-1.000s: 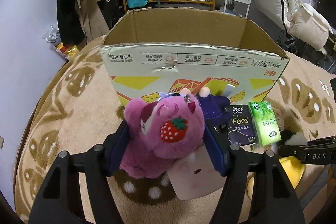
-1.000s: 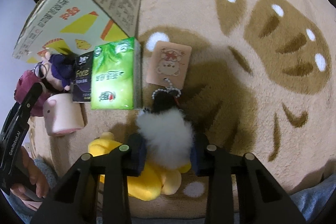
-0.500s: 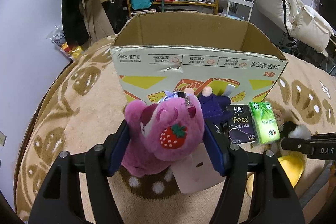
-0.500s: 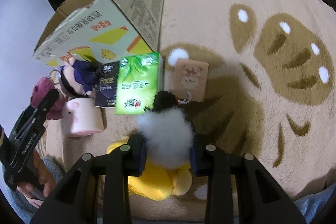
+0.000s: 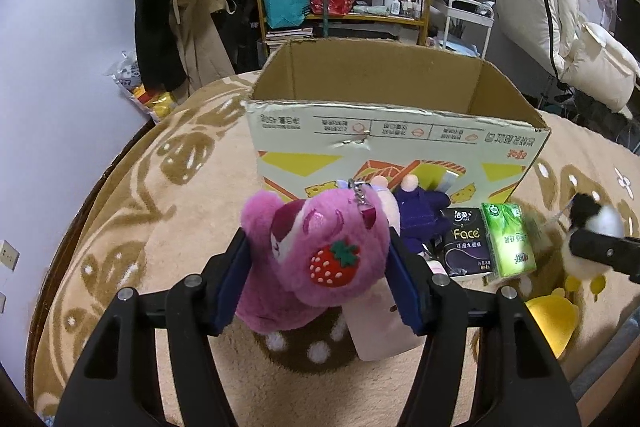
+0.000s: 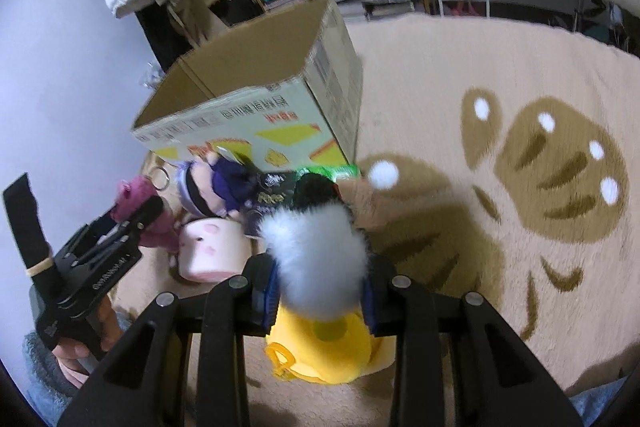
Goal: Organize soft objects
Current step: 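Lift the pink bear with the left tool while the right tool lifts the fluffy plush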
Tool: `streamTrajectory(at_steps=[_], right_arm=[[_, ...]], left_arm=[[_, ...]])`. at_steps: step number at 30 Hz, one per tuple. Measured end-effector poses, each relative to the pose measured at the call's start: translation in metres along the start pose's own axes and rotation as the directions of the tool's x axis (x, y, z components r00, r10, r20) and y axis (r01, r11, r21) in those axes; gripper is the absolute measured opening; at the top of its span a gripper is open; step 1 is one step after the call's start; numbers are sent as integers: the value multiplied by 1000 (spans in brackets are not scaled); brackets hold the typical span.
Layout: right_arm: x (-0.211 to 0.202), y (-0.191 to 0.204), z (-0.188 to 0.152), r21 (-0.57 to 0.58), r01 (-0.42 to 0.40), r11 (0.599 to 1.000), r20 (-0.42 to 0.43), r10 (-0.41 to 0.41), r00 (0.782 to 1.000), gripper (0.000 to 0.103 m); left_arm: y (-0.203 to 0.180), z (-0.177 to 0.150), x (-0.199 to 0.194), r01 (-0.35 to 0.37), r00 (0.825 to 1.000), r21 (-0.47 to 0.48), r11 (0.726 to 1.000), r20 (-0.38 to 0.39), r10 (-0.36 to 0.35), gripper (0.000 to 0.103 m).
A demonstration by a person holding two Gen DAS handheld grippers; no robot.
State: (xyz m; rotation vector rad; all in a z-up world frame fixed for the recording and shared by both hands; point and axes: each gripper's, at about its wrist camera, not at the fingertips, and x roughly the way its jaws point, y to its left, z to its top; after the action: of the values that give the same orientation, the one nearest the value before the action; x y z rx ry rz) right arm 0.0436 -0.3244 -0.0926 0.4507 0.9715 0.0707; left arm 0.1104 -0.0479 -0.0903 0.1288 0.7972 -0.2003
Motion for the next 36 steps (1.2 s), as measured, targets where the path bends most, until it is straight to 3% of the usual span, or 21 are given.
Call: streamTrajectory(at_steps=[7,12,22,30,36], right_arm=[[-32,11,0,-80,-8,997,167,21,986,34],[-55,24,1,-123,13,992,300,25,954,34],[-85,46,-2,-249,11,969,440,103,892,34],[-100,64,5,-294,91,951,511,76,856,34],[-106,74,13,-288,183,940,591,24,806,33]], left_arm=[[0,0,-12,-21,999,10,1000,45,21,63],[-4,-1,-26,-13,996,29,1000,94,10,63],[1,9,-70,-3,975,13,1000,220,0,63],[5,34,-91,-23,951,5,1000,310,20,63],[8,49,-99,-32,934,-9,999,355,33,63]])
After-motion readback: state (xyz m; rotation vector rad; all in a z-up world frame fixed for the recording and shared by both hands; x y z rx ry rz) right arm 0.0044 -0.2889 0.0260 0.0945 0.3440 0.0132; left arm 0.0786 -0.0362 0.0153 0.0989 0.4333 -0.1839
